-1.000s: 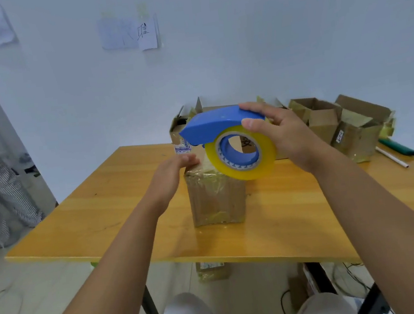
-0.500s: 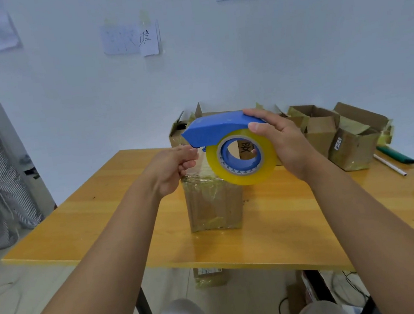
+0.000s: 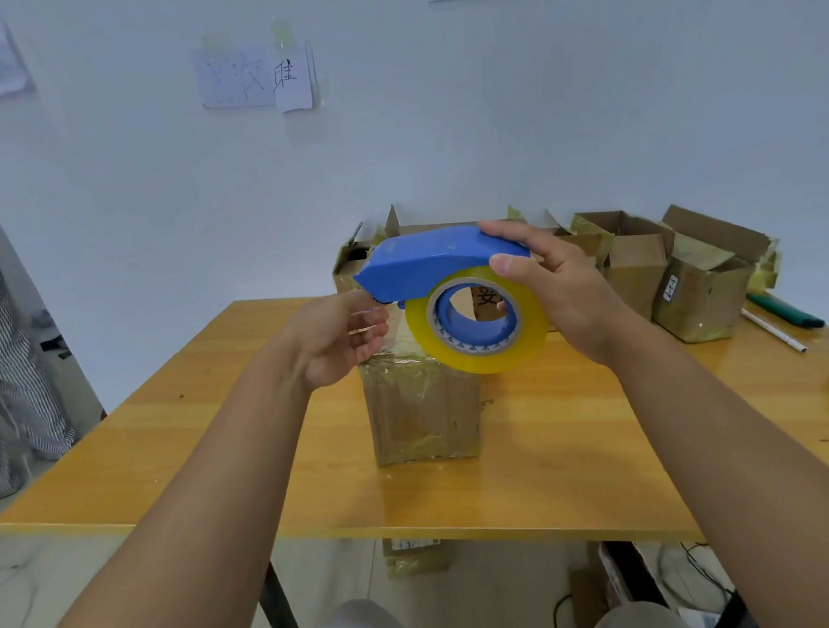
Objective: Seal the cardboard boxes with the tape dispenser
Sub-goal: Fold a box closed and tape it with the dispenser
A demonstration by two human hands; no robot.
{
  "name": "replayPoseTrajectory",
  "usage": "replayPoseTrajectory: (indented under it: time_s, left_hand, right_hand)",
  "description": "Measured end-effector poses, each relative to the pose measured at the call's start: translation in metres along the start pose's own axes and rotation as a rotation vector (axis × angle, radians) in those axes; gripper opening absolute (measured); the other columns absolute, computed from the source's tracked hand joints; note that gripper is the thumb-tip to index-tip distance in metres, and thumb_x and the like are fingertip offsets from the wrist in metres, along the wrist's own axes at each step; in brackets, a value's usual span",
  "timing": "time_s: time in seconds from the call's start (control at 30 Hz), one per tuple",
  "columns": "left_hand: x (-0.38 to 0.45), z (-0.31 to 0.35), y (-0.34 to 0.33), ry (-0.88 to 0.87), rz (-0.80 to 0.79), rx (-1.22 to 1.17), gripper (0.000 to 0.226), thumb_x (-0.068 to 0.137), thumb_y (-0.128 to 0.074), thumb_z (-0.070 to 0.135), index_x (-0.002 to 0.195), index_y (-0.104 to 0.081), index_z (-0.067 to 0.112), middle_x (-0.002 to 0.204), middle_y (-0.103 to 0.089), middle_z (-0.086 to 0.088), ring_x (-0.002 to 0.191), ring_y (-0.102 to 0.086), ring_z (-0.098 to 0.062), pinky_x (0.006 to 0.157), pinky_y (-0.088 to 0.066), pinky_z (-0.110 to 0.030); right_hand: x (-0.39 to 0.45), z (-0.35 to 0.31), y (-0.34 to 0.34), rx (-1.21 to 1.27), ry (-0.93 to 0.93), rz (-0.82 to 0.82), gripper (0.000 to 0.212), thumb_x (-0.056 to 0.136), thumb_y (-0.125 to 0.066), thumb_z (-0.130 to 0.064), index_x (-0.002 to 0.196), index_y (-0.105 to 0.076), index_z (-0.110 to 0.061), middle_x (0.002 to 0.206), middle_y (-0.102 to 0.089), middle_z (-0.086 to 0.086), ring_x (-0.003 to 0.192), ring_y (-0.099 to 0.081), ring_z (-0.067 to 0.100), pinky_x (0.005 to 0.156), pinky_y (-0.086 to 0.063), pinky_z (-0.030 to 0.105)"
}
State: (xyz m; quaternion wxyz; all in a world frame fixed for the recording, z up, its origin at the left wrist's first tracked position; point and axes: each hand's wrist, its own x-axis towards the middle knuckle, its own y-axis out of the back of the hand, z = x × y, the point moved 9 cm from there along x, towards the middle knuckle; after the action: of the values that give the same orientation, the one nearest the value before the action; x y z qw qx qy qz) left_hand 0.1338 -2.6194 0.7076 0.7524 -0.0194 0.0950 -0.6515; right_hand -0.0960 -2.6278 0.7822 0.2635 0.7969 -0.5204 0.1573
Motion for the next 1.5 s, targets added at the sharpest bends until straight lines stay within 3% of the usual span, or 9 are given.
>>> replayPoseTrajectory:
  time_s: [0.07,0.17,0.37,0.5,0.67,1.0,1.23,1.37,1.5]
  left_hand:
    - [0.000,0.003,0.000,-0.026,0.016,0.011,0.020,0.093,-0.065,0.017,0.110,-0.068,0.008,0.091,-0.062,-0.007,0.079,-0.063,-0.018,0.067,-0.057,-0.025]
    - [-0.003,0.010,0.000,-0.082,0.067,0.079,0.006,0.094,-0.061,0.007,0.093,-0.066,0.006,0.076,-0.059,-0.005,0.064,-0.059,-0.012,0.060,-0.054,-0.021]
    - [-0.008,0.038,0.019,-0.186,0.162,0.166,0.020,0.089,-0.052,-0.009,0.078,-0.062,0.004,0.064,-0.057,-0.007,0.056,-0.051,-0.014,0.052,-0.049,-0.020]
    - [-0.010,0.032,0.038,-0.176,0.210,0.118,0.019,0.097,-0.056,0.004,0.079,-0.060,0.008,0.066,-0.053,-0.005,0.057,-0.048,-0.013,0.053,-0.049,-0.020]
    - [-0.007,0.004,0.045,-0.074,0.180,0.140,0.014,0.097,-0.059,0.010,0.084,-0.062,0.010,0.065,-0.057,-0.002,0.058,-0.052,-0.010,0.055,-0.051,-0.020]
    - [-0.011,-0.029,0.045,-0.018,0.209,0.167,0.012,0.091,-0.069,0.011,0.081,-0.063,0.008,0.064,-0.058,-0.004,0.052,-0.055,-0.010,0.048,-0.049,-0.020]
    - [-0.012,-0.033,0.041,-0.009,0.217,0.310,0.017,0.089,-0.073,0.017,0.081,-0.062,0.006,0.057,-0.061,-0.001,0.050,-0.055,-0.011,0.050,-0.051,-0.022]
    - [-0.013,-0.033,0.046,0.064,0.215,0.440,0.024,0.091,-0.070,0.029,0.093,-0.068,0.005,0.063,-0.066,-0.002,0.055,-0.063,-0.015,0.053,-0.053,-0.026]
    - [-0.010,-0.025,0.044,0.110,0.251,0.718,0.047,0.093,-0.063,0.047,0.100,-0.059,0.001,0.071,-0.072,-0.008,0.052,-0.068,-0.017,0.047,-0.053,-0.026]
  right_hand:
    - [-0.001,-0.001,-0.001,-0.007,0.011,-0.001,0.035,0.090,-0.062,-0.040,0.125,-0.062,-0.043,0.119,-0.060,-0.032,0.111,-0.059,-0.006,0.085,-0.049,0.012]
    - [-0.001,-0.003,-0.003,-0.019,0.023,0.000,0.032,0.095,-0.064,-0.032,0.126,-0.061,-0.041,0.122,-0.060,-0.030,0.112,-0.059,-0.004,0.091,-0.050,0.016]
    - [0.005,-0.015,0.000,-0.067,0.025,-0.010,0.034,0.090,-0.068,-0.035,0.123,-0.066,-0.037,0.123,-0.063,-0.018,0.111,-0.064,0.009,0.096,-0.053,0.032]
    - [0.005,-0.021,0.015,-0.069,0.022,-0.010,0.026,0.092,-0.070,-0.028,0.115,-0.069,-0.040,0.122,-0.067,-0.010,0.107,-0.067,0.014,0.093,-0.056,0.037]
    - [-0.001,-0.022,0.036,-0.157,0.006,-0.059,0.023,0.090,-0.072,-0.034,0.111,-0.072,-0.043,0.117,-0.068,-0.021,0.106,-0.065,0.002,0.087,-0.055,0.022]
    - [-0.005,0.002,0.032,-0.149,-0.067,-0.110,0.022,0.082,-0.073,-0.035,0.103,-0.075,-0.044,0.109,-0.068,-0.028,0.101,-0.064,-0.005,0.077,-0.049,0.008]
    - [-0.008,0.012,0.034,-0.165,-0.095,-0.116,0.022,0.081,-0.071,-0.036,0.102,-0.074,-0.041,0.108,-0.069,-0.021,0.100,-0.065,0.003,0.083,-0.051,0.018]
    - [-0.009,0.015,0.032,-0.157,-0.106,-0.096,0.032,0.077,-0.067,-0.040,0.108,-0.074,-0.034,0.113,-0.068,-0.014,0.102,-0.065,0.008,0.089,-0.052,0.027]
    - [-0.011,0.018,0.034,-0.141,-0.100,-0.097,0.023,0.088,-0.072,-0.026,0.111,-0.073,-0.030,0.115,-0.067,-0.011,0.101,-0.066,0.009,0.085,-0.050,0.026]
